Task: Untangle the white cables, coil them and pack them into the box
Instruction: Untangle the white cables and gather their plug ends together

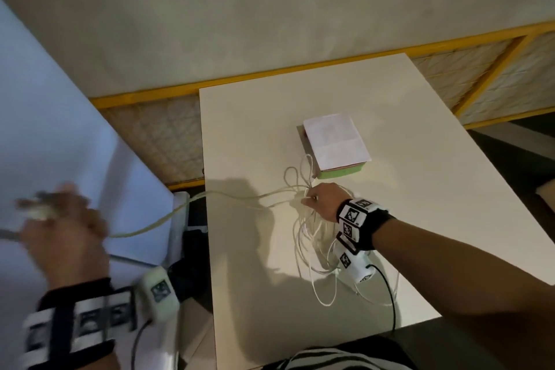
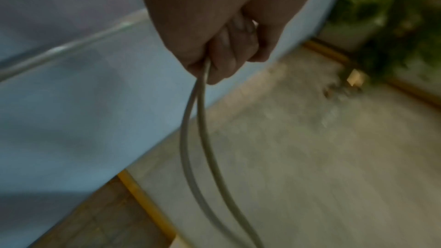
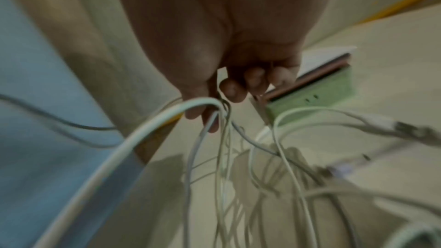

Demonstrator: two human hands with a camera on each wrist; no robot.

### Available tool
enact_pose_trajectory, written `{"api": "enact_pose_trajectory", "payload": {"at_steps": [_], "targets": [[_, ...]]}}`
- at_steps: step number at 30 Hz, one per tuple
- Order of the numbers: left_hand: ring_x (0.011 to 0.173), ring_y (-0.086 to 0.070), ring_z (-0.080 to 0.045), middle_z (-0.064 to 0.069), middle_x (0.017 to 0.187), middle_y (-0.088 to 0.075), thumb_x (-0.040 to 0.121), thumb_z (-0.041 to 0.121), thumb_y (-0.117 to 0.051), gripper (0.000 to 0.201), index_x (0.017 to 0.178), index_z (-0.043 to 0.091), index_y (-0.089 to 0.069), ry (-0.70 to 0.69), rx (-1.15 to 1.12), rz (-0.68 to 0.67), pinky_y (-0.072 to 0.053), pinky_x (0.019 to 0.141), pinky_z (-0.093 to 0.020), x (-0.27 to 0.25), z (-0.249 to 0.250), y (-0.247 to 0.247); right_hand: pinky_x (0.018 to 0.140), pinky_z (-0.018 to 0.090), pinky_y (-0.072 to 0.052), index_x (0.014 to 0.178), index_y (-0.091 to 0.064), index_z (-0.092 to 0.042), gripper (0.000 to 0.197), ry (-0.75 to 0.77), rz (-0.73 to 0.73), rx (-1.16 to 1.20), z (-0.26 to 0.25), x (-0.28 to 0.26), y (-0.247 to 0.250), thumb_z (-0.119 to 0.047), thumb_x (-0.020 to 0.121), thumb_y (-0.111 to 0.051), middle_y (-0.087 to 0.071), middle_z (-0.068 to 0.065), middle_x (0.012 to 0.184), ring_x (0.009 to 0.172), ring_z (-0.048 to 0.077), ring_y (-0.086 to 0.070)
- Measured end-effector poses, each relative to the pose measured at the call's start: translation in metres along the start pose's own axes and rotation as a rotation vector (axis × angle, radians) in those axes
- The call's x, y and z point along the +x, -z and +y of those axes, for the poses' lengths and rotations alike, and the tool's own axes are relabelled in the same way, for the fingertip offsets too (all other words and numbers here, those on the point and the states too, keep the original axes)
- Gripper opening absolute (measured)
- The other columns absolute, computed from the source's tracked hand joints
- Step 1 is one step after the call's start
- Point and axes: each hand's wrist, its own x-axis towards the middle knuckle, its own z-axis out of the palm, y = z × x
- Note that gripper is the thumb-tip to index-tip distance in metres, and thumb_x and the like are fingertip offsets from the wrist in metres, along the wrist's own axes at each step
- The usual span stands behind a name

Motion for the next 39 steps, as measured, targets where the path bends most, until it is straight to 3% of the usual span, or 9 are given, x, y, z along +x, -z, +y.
{"api": "enact_pose_trajectory", "payload": {"at_steps": [3, 7, 10, 16, 20, 23, 27, 33, 39], "targets": [[0.052, -0.052, -0.015, 0.002, 0.055, -0.057, 0.065, 0.059, -0.057, 0.033, 0.063, 0.026, -0.055, -0.076, 0.294, -0.362, -0.041, 0.054, -0.028, -0.052, -0.001, -0.062, 0.062, 0.026, -0.035, 0.062, -0.058, -0.008, 0.047, 0.089, 0.006, 0.082, -0.013, -0.004, 0.010, -0.042, 0.093, -0.047, -0.052, 0.003, 0.062, 0.071, 0.022, -0.052], [0.049, -0.043, -0.008, -0.001, 0.058, -0.057, 0.075, 0.048, -0.069, 0.019, 0.076, 0.030, -0.063, -0.073, 0.412, -0.835, -0.034, 0.051, -0.016, -0.102, -0.034, -0.135, 0.047, 0.020, -0.028, 0.064, -0.072, -0.014, 0.036, 0.176, -0.005, 0.338, -0.026, -0.011, 0.029, -0.039, 0.088, -0.058, -0.039, -0.001, 0.047, 0.041, 0.006, -0.036], [0.040, -0.032, -0.006, 0.007, 0.046, -0.038, 0.084, 0.031, -0.066, 0.032, 0.059, 0.018, -0.053, 0.112, 0.334, -0.813, -0.028, 0.047, -0.019, -0.112, -0.043, -0.173, 0.059, 0.025, -0.034, 0.057, -0.063, -0.023, 0.036, 0.244, -0.030, 0.402, -0.030, -0.022, 0.039, -0.029, 0.092, -0.055, -0.050, 0.001, 0.062, 0.055, 0.010, -0.042], [0.039, -0.026, -0.011, 0.005, 0.040, -0.034, 0.081, 0.018, -0.072, 0.030, 0.063, -0.001, -0.060, 0.298, 0.054, -0.768, -0.024, 0.046, -0.024, -0.120, -0.049, -0.192, 0.077, 0.011, -0.037, 0.106, -0.066, -0.005, 0.031, 0.196, -0.065, 0.538, -0.014, -0.035, 0.045, -0.011, 0.095, -0.039, -0.058, 0.001, 0.101, 0.090, 0.009, -0.049], [0.040, -0.025, -0.013, 0.002, 0.042, -0.031, 0.083, 0.019, -0.070, 0.025, 0.069, 0.000, -0.060, 0.305, 0.025, -0.728, -0.023, 0.046, -0.025, -0.118, -0.054, -0.198, 0.090, 0.025, -0.039, 0.107, -0.068, -0.007, 0.028, 0.231, -0.046, 0.487, -0.004, -0.035, 0.040, -0.008, 0.092, -0.045, -0.059, 0.001, 0.103, 0.098, 0.012, -0.052], [0.039, -0.028, -0.014, 0.007, 0.040, -0.035, 0.085, 0.031, -0.066, 0.033, 0.071, 0.002, -0.064, 0.263, 0.038, -0.643, -0.026, 0.049, -0.026, -0.106, -0.058, -0.197, 0.079, 0.032, -0.046, 0.093, -0.073, -0.005, 0.021, 0.157, 0.133, 0.484, 0.013, -0.030, 0.035, -0.018, 0.089, -0.057, -0.067, 0.005, 0.090, 0.084, 0.019, -0.059], [0.036, -0.026, -0.010, 0.008, 0.037, -0.033, 0.094, 0.025, -0.055, 0.032, 0.067, 0.019, -0.069, 0.269, -0.133, -0.555, -0.023, 0.040, -0.018, -0.084, -0.048, -0.183, 0.089, 0.037, -0.042, 0.113, -0.064, -0.018, 0.029, 0.114, 0.189, 0.043, 0.041, -0.024, 0.021, -0.014, 0.086, -0.057, -0.051, 0.007, 0.098, 0.099, 0.026, -0.047], [0.032, -0.019, -0.005, 0.011, 0.037, -0.024, 0.094, 0.018, -0.052, 0.031, 0.067, 0.014, -0.068, 0.384, -0.432, -0.613, -0.015, 0.039, -0.018, -0.088, -0.035, -0.178, 0.070, 0.040, -0.050, 0.120, -0.052, -0.033, 0.084, 0.200, 0.519, -0.472, 0.026, -0.027, -0.007, -0.001, 0.043, -0.068, -0.044, 0.009, 0.116, 0.094, 0.028, -0.044], [0.030, -0.020, -0.003, 0.011, 0.035, -0.024, 0.094, 0.018, -0.050, 0.029, 0.072, 0.010, -0.067, 0.416, -0.501, -0.612, -0.019, 0.037, -0.016, -0.085, -0.029, -0.173, 0.085, 0.043, -0.044, 0.136, -0.039, -0.015, 0.056, 0.359, 0.236, -0.272, 0.005, -0.020, -0.012, -0.008, 0.082, -0.052, -0.055, 0.013, 0.116, 0.103, 0.033, -0.053]]}}
